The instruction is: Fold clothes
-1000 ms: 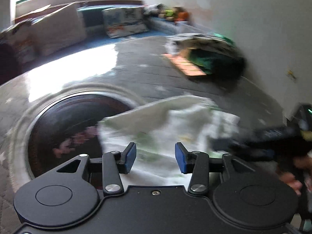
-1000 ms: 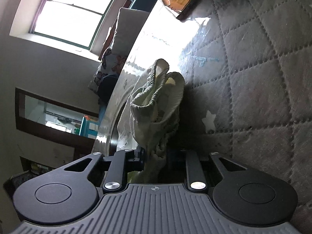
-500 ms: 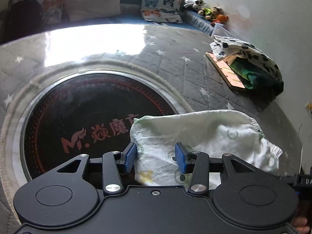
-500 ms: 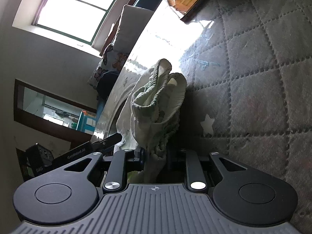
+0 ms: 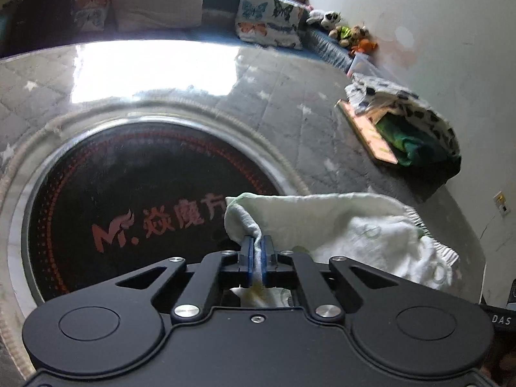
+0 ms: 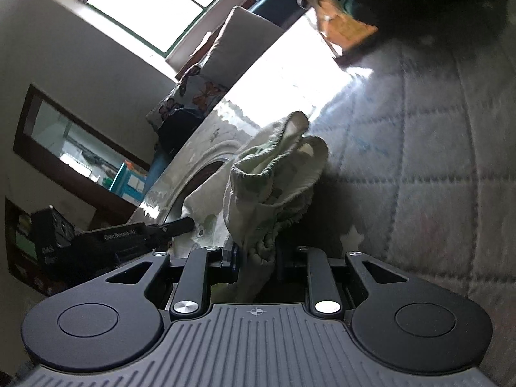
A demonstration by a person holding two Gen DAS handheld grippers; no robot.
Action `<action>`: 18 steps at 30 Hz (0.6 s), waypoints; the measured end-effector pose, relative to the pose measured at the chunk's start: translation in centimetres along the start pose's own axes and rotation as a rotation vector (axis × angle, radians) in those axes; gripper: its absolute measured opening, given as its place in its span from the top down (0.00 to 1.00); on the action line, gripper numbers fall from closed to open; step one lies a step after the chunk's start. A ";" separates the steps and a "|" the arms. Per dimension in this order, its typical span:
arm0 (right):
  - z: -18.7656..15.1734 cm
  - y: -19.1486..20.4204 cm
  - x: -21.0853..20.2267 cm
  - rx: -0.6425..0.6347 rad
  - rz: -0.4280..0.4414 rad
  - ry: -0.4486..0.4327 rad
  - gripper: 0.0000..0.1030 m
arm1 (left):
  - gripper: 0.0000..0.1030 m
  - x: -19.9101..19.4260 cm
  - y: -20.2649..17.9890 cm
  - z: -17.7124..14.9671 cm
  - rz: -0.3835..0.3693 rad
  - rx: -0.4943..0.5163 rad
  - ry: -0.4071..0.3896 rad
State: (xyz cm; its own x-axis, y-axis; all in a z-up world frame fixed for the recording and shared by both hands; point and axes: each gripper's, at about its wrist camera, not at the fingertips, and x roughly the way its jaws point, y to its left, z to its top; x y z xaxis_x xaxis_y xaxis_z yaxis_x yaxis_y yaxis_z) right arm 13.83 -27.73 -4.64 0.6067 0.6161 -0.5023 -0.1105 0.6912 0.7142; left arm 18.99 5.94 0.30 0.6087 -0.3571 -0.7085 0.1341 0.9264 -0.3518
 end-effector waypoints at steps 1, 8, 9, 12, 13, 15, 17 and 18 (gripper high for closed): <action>0.1 0.1 0.0 -0.008 0.001 -0.001 0.79 | 0.96 -0.1 0.0 0.1 -0.006 -0.002 -0.003; 1.6 1.6 0.6 -0.077 0.000 -0.010 0.79 | 0.96 -1.1 0.0 1.0 -0.011 -0.005 -0.037; 1.8 1.7 0.8 -0.086 0.002 -0.010 0.79 | 0.96 -1.2 0.0 1.3 -0.011 -0.008 -0.045; 2.8 2.6 1.3 -0.118 0.010 -0.014 0.79 | 0.96 -1.6 0.3 2.2 -0.006 -0.023 -0.069; 3.3 2.9 1.7 -0.127 0.015 -0.015 0.79 | 0.96 -1.7 0.4 2.6 -0.007 -0.028 -0.076; 3.9 3.5 2.1 -0.147 0.016 -0.022 0.79 | 0.96 -2.0 0.7 3.4 -0.002 -0.036 -0.093; 4.5 4.0 2.6 -0.158 0.021 -0.025 0.79 | 0.96 -2.1 1.0 4.3 0.003 -0.043 -0.108; 4.9 4.3 2.9 -0.162 0.024 -0.027 0.79 | 0.96 -2.2 1.1 4.8 0.002 -0.044 -0.115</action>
State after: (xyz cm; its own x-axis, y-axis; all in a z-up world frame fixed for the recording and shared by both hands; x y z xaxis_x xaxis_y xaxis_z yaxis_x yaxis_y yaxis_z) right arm 18.98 -24.81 -0.62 0.6227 0.6244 -0.4715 -0.2496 0.7297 0.6366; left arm 21.52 8.32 4.43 0.6948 -0.3366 -0.6355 0.0994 0.9202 -0.3787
